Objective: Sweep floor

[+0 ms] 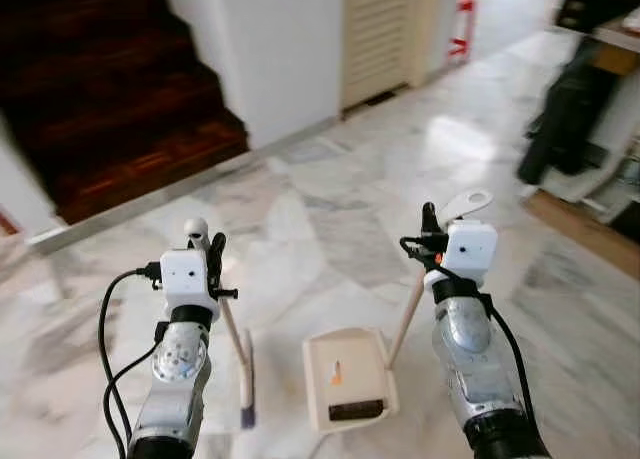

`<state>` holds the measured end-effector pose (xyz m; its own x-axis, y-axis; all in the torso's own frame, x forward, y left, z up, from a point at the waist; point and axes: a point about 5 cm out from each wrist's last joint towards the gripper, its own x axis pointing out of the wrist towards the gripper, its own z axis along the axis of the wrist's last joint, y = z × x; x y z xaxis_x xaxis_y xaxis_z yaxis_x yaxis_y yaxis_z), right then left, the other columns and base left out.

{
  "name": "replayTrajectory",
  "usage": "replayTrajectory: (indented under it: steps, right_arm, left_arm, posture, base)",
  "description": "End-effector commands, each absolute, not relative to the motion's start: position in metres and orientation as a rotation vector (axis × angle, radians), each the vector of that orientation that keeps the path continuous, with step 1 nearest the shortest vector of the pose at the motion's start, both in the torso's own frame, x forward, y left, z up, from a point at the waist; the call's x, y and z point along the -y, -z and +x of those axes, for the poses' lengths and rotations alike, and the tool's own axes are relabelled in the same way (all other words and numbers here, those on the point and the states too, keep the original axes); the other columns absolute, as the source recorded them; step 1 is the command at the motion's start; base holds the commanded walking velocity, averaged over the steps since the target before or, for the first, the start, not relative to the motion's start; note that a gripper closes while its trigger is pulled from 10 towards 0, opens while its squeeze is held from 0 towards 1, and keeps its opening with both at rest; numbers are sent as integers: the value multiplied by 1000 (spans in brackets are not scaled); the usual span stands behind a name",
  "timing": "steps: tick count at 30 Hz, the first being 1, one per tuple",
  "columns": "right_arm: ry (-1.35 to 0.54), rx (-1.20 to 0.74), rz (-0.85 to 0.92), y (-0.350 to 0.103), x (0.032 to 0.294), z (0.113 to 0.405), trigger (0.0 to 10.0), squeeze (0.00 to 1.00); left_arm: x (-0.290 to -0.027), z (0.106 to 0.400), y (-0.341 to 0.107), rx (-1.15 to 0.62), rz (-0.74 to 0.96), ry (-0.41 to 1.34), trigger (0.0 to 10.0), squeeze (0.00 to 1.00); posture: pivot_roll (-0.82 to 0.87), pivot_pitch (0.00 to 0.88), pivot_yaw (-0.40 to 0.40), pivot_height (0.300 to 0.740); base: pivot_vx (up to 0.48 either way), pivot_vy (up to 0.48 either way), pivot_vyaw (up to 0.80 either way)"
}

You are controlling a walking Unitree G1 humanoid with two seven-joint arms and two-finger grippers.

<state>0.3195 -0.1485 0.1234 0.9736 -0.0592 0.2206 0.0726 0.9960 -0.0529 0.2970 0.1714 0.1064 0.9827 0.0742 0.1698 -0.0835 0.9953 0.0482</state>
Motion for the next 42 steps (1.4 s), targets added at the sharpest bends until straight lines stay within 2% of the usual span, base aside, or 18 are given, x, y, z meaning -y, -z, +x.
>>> replayTrajectory:
  steps: [1, 17, 22, 31, 42]
  right_arm:
    - [82, 262, -50, -133, 153, 319, 10000, 0]
    - [70, 239, -31, -130, 151, 320, 10000, 0]
    - [80, 221, -3, -128, 151, 321, 10000, 0]
    - [95, 162, 128, -126, 150, 324, 10000, 0]
    - [90, 142, 159, -126, 149, 325, 10000, 0]
  left_arm:
    - [-170, 299, -119, 224, 57, -79, 10000, 0]
    - [-172, 294, -118, 216, 60, -95, 10000, 0]
    - [-173, 294, -118, 212, 53, -96, 10000, 0]
    - [-174, 294, -118, 208, 54, -100, 10000, 0]
    - [-174, 292, -119, 213, 52, -104, 10000, 0]
  posture:
    - [49, 64, 44, 740]
    - [57, 67, 41, 740]
    - [61, 57, 41, 740]
    - [64, 62, 42, 740]
    - [70, 78, 43, 740]
  base:
    - [0, 0, 800]
    - [0, 0, 783]
    - [0, 66, 0]
    - [0, 425, 0]
    - [0, 439, 0]
